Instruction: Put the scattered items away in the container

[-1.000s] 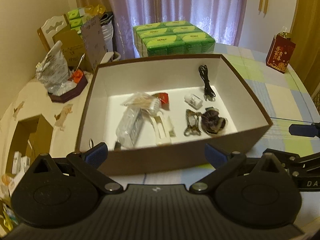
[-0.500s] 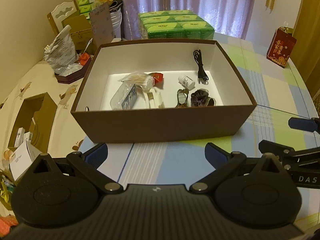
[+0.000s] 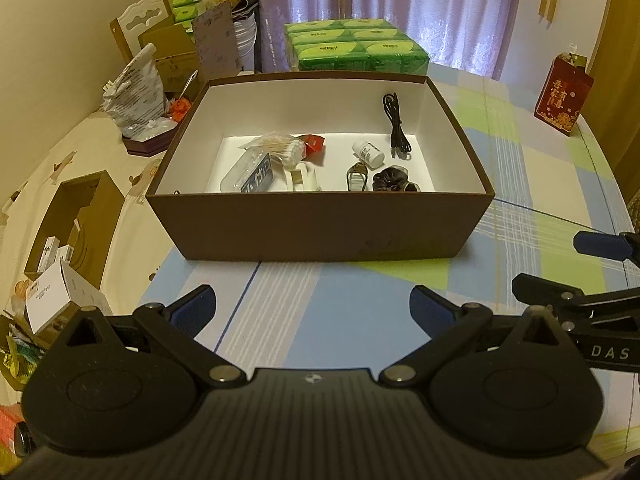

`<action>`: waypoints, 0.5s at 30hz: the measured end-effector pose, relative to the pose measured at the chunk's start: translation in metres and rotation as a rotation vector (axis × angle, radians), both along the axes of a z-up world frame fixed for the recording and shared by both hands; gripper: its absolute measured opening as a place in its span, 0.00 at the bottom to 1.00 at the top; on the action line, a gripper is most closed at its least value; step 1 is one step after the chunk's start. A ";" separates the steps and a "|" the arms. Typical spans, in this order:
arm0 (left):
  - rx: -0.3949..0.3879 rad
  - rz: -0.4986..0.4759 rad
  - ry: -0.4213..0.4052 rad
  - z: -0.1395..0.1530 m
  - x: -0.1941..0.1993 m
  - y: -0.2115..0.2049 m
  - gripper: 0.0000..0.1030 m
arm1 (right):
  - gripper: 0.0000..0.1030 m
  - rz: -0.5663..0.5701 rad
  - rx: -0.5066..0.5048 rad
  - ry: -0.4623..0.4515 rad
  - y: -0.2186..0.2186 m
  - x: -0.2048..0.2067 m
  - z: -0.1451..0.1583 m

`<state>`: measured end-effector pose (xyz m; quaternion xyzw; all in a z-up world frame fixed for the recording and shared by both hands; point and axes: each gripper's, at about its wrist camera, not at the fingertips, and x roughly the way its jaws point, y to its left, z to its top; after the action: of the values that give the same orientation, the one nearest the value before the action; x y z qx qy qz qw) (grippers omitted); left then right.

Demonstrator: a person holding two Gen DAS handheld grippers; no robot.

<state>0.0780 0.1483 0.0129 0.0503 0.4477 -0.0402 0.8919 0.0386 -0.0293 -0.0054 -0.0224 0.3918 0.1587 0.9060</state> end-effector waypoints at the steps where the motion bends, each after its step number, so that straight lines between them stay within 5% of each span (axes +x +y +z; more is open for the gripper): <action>1: 0.000 0.002 0.001 0.000 -0.001 -0.001 0.99 | 0.88 0.001 0.002 0.002 -0.001 0.000 0.000; 15: 0.013 0.029 0.018 -0.006 -0.007 -0.010 0.99 | 0.88 0.021 -0.018 0.012 -0.009 0.001 -0.007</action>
<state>0.0707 0.1385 0.0065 0.0492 0.4566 -0.0249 0.8879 0.0395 -0.0383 -0.0122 -0.0338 0.3984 0.1647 0.9017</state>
